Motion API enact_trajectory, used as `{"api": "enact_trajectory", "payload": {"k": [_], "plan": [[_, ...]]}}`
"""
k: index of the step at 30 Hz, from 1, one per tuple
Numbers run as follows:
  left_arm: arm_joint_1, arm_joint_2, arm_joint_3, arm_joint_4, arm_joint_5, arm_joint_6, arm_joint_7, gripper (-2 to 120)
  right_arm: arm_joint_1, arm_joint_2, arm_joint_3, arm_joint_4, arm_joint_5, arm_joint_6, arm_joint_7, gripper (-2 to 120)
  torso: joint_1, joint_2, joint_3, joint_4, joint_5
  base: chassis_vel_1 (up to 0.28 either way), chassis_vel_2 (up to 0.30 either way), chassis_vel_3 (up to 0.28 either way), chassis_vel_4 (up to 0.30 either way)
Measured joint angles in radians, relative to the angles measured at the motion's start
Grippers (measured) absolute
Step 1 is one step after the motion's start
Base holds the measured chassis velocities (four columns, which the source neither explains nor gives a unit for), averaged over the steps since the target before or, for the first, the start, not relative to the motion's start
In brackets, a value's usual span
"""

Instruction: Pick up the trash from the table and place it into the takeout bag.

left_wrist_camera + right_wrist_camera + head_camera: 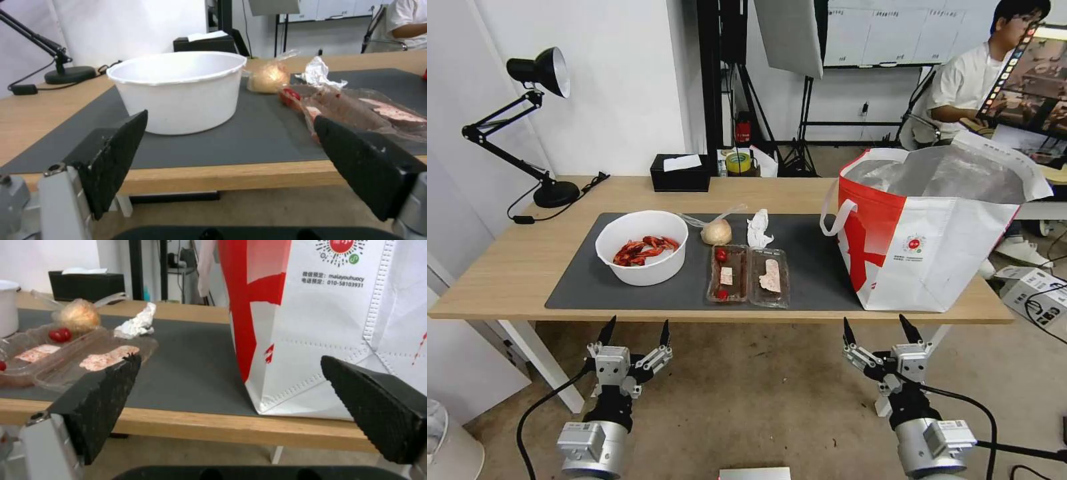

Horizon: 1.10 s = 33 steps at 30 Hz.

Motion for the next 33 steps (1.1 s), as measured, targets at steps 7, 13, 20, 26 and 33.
{"api": "enact_trajectory", "payload": {"k": [7,13,20,26,33], "plan": [[0.000,0.000,0.000,0.000,0.000,0.000,0.000,100,0.000,0.000,0.000,0.000,0.000,0.000,0.000,100,0.000,0.000,0.000,0.0000,0.0000,0.000,0.000,0.000,0.000],[0.000,0.000,0.000,0.000,0.000,0.000,0.000,100,0.000,0.000,0.000,0.000,0.000,0.000,0.000,100,0.000,0.000,0.000,0.0000,0.0000,0.000,0.000,0.000,0.000],[0.000,0.000,0.000,0.000,0.000,0.000,0.000,100,0.000,0.000,0.000,0.000,0.000,0.000,0.000,100,0.000,0.000,0.000,0.0000,0.0000,0.000,0.000,0.000,0.000],[0.000,0.000,0.000,0.000,0.000,0.000,0.000,100,0.000,0.000,0.000,0.000,0.000,0.000,0.000,100,0.000,0.000,0.000,0.0000,0.0000,0.000,0.000,0.000,0.000],[-0.003,0.004,0.000,0.000,-0.008,0.006,-0.004,100,0.022,-0.036,0.006,-0.001,0.044,-0.033,0.000,100,0.000,0.000,0.000,-0.0001,0.0000,0.000,0.000,0.000,0.000]]}}
